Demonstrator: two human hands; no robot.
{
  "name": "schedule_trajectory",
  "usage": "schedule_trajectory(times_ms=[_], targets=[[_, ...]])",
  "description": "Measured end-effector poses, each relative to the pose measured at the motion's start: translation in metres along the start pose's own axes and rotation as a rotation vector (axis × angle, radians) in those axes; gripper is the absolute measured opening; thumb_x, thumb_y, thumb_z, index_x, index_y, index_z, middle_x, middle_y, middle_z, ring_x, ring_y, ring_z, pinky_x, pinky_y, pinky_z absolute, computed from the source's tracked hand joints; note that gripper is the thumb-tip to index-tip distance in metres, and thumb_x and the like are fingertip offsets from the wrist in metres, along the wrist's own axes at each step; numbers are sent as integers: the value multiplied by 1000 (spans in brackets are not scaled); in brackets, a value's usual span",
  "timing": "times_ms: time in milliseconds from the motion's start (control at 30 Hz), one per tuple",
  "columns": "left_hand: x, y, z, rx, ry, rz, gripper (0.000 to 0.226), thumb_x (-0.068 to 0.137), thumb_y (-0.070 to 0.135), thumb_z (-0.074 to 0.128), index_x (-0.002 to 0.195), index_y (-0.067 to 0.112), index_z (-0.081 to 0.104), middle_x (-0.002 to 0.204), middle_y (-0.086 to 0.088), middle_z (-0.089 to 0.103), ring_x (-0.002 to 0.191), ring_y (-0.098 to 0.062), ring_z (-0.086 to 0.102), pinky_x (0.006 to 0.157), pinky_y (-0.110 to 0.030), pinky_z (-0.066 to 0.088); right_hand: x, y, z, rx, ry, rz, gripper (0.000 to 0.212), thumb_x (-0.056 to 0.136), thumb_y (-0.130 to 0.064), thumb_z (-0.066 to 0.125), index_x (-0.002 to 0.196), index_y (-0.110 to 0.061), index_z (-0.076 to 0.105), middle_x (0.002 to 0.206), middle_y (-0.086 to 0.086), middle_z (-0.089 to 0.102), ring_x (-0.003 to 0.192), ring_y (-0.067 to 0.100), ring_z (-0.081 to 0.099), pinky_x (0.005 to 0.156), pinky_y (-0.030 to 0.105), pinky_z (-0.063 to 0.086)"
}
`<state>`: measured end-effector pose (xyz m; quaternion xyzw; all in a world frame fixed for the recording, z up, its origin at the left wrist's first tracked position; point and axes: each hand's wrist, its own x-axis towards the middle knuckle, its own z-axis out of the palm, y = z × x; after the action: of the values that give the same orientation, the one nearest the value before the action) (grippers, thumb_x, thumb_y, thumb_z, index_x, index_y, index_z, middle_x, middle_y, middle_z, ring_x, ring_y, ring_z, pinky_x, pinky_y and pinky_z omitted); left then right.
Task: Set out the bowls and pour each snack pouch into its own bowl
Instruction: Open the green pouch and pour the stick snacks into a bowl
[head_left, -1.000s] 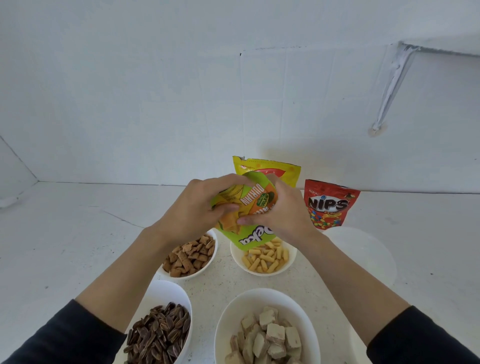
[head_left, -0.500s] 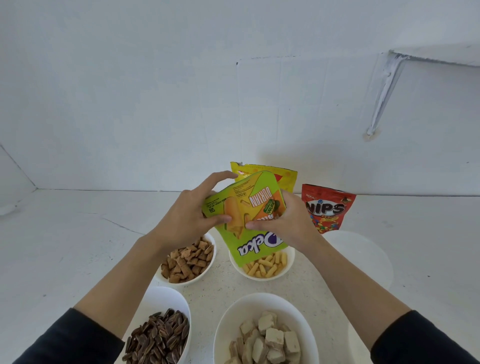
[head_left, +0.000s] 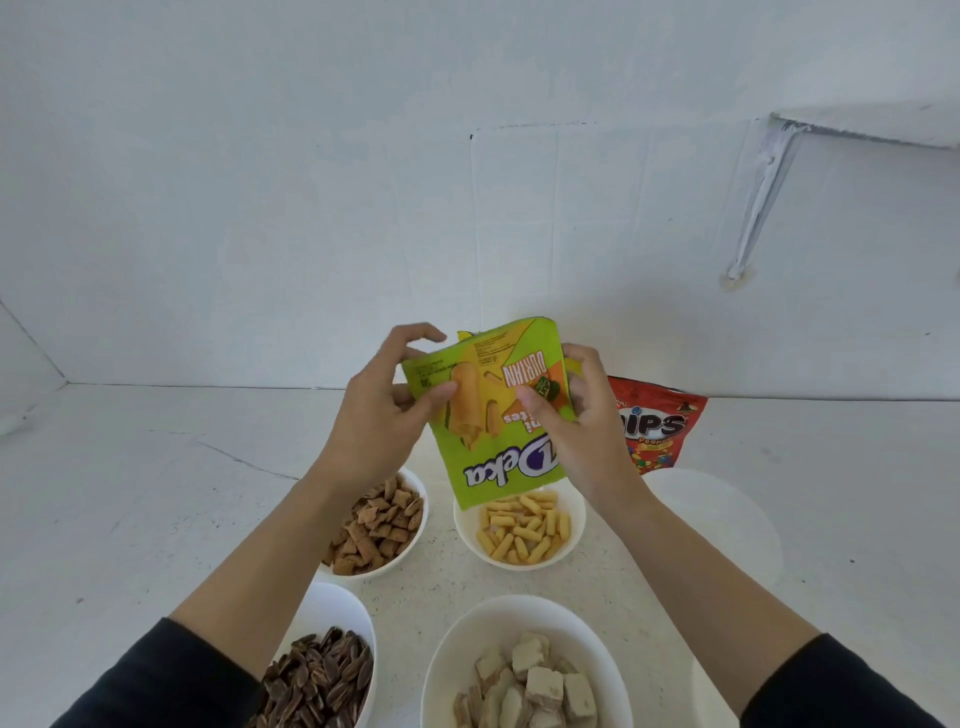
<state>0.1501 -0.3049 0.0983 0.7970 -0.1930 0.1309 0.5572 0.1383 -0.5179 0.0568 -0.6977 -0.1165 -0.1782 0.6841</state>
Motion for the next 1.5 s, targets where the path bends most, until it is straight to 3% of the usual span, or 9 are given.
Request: schedule_trajectory(times_ms=[200,400,567,800,933,1100,1200,1333,1500], targets=[[5,9,13,-301,188,-61,21,105,16,56,123,25,50,88,-2,69,81,-18,68,82,-38,57,7,-20,2,159,49,-42,24,106,-14,51,127,-24,46,108,9,71,95,20,71,77,39,62],[12,12,39,-336,111,-91,17,108,12,46,96,17,57,82,18,62,76,-8,53,74,-41,43,17,-23,5,38,136,-30,21,109,-25,43,95,-26,59,77,0,54,72,22,52,65,41,48],[8,-3,48,-254,92,-132,25,106,13,52,87,28,60,84,19,62,79,-14,53,73,-41,46,10,-6,0,13,145,19,6,102,-30,59,103,-25,60,100,14,67,93,36,67,81,61,57],[2,-17,49,-172,93,-61,20,104,14,55,92,30,60,85,17,60,79,-13,56,72,-35,46,4,2,0,55,99,80,10,102,-20,59,111,-22,57,105,3,70,98,24,71,73,38,62],[-5,-16,44,-168,-11,-25,20,101,9,61,106,26,53,85,21,63,83,-4,63,65,-23,51,7,3,-2,61,114,84,9,103,-20,58,109,-26,55,111,8,68,99,26,71,75,45,63],[0,-9,35,-163,44,60,17,96,3,68,90,16,59,89,5,61,83,-16,59,68,-38,49,11,-13,-5,141,44,-16,21,101,-9,59,109,-27,50,104,21,64,86,28,67,73,50,58],[7,-8,31,-143,60,83,14,94,1,70,89,14,67,95,-10,67,87,-22,62,79,-45,54,13,-15,-6,73,-11,-97,24,96,1,64,108,-18,55,104,14,61,90,30,63,77,49,57],[5,-16,30,-103,-130,-25,14,87,0,77,92,11,70,98,-4,72,94,-31,69,85,-44,61,8,2,-9,-75,-1,-85,17,90,9,67,88,-8,64,89,3,65,82,16,62,76,29,52],[11,-10,22,-40,-49,42,27,84,-9,76,80,18,78,87,3,73,84,-23,71,78,-43,61,11,-3,-9,-70,4,-144,15,84,7,75,86,-7,69,88,3,68,89,22,65,83,41,54]])
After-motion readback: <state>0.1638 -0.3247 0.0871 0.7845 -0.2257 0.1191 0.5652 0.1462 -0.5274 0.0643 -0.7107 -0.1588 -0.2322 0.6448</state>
